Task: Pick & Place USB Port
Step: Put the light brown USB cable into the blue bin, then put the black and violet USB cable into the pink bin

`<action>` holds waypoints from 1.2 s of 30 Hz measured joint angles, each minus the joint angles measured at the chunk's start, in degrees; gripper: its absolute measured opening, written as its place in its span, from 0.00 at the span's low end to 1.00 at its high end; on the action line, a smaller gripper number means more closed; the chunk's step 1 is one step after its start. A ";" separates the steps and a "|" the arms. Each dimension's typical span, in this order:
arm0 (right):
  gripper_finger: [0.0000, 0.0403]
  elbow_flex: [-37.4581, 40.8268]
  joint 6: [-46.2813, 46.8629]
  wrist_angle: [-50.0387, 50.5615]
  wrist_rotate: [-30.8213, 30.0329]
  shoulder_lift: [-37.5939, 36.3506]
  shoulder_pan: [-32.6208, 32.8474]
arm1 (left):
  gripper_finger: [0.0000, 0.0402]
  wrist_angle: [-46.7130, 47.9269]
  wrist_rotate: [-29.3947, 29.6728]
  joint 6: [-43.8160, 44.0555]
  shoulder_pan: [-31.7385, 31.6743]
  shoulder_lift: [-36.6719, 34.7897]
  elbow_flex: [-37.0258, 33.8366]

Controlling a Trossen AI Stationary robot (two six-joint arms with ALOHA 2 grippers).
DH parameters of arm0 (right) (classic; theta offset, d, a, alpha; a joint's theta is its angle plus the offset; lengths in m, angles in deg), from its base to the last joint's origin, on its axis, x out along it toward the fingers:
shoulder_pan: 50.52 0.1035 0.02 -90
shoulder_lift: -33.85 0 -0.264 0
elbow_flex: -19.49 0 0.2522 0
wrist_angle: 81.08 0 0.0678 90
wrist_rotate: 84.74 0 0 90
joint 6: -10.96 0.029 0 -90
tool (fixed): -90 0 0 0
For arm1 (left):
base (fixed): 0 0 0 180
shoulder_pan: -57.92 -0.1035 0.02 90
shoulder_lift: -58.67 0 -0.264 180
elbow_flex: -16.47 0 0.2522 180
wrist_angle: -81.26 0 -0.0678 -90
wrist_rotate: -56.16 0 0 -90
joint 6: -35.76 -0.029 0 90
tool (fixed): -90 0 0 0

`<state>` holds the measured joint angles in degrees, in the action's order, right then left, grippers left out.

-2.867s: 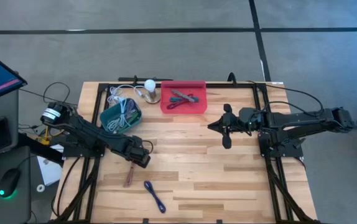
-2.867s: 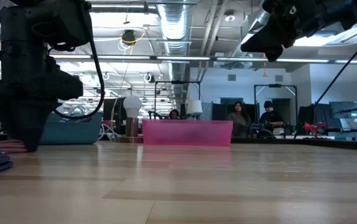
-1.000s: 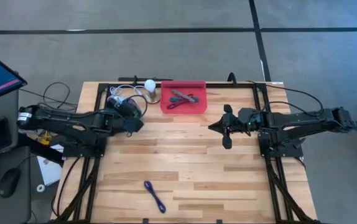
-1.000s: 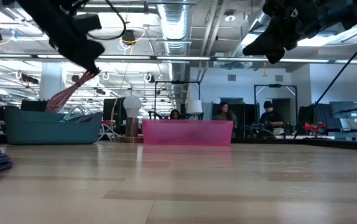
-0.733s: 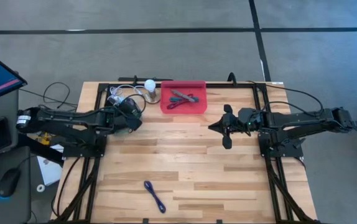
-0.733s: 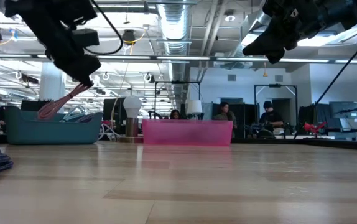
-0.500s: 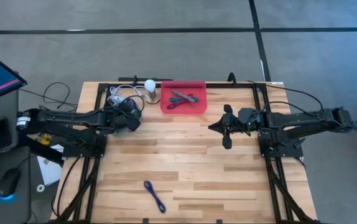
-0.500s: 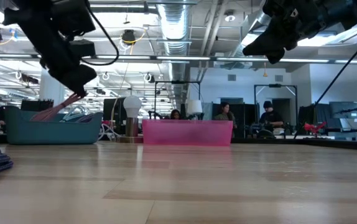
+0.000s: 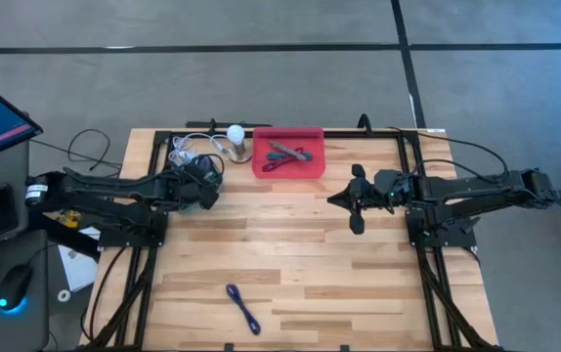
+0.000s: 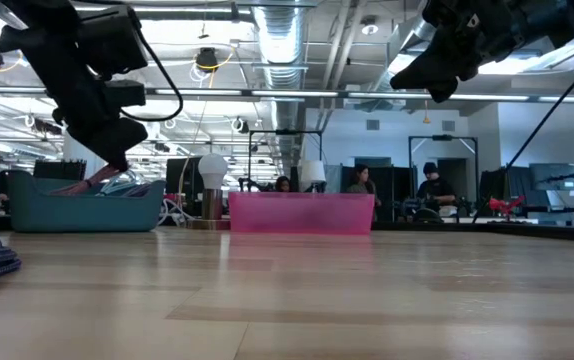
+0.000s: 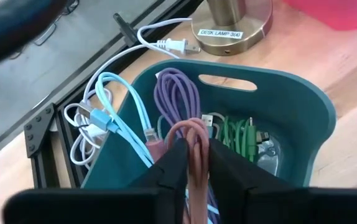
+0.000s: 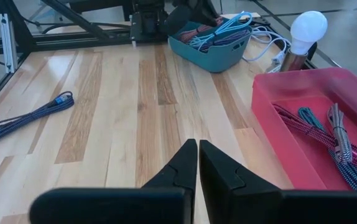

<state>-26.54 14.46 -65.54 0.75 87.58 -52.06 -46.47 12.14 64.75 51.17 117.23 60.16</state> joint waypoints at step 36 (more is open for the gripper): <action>0.03 0.00 0.00 -0.02 0.00 -0.02 0.00 | 0.17 -43.23 -33.54 -14.20 14.18 0.00 0.07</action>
<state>-26.54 14.46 -65.56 0.75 87.56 -52.06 -89.70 -21.40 50.55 65.36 117.23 60.23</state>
